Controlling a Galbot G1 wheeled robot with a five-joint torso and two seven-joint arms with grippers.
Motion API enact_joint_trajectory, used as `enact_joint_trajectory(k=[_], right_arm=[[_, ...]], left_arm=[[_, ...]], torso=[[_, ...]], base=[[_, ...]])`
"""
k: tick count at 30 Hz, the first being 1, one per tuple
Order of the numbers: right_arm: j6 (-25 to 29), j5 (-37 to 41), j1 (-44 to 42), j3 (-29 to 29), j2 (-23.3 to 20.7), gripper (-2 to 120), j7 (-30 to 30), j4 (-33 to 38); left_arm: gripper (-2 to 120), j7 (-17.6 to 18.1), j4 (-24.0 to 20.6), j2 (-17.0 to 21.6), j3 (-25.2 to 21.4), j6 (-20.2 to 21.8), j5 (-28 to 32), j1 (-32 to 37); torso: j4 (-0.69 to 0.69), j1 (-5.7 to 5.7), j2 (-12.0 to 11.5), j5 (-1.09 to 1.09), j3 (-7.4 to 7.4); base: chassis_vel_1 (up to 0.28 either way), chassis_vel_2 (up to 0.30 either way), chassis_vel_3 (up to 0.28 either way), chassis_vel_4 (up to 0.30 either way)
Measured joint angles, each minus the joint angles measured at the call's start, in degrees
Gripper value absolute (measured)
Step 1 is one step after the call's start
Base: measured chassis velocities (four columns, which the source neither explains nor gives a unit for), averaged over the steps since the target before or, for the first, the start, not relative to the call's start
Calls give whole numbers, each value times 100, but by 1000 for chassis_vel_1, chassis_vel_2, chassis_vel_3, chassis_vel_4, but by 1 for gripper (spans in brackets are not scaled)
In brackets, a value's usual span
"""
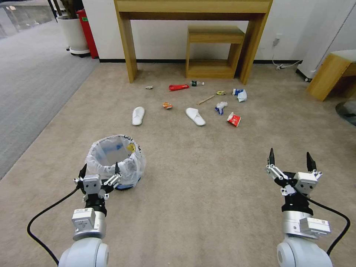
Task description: Pick up the trash bin and place the garbage on the floor into it.
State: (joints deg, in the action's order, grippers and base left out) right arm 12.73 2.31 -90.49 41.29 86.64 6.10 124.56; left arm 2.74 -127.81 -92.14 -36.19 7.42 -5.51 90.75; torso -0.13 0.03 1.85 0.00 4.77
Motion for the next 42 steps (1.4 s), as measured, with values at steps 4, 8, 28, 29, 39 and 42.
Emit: enact_joint_trajectory(k=[4,8,28,29,39,42], right_arm=[[40,-13,4,10,-4,100,9,-41],[80,-43,5,18,19,100,-29,-65],[79,-36,86,54,-64,100,-223,-85],[79,-35,96,52,-65,100,-226,-91],[79,-26,129,34,-75,100,-236,-129],[80,-26,131,31,-74,100,-237,-135]], left_arm=[[100,1,27,0,0,-2,-1,0],[100,3,47,0,0,-6,-12,3],[100,4,36,0,9,-22,-46,19],[100,4,36,0,12,-22,-52,19],[100,5,39,0,22,-24,-75,30],[100,5,39,0,20,-27,-75,32]], torso=[[0,0,0,0,0],[0,0,0,0,0],[0,0,0,0,0],[0,0,0,0,0],[0,0,0,0,0],[0,0,0,0,0]], base=[[0,0,0,0],[0,0,0,0],[-31,36,30,-39],[-124,137,120,-149],[-100,110,108,-102],[-75,71,47,-61]])
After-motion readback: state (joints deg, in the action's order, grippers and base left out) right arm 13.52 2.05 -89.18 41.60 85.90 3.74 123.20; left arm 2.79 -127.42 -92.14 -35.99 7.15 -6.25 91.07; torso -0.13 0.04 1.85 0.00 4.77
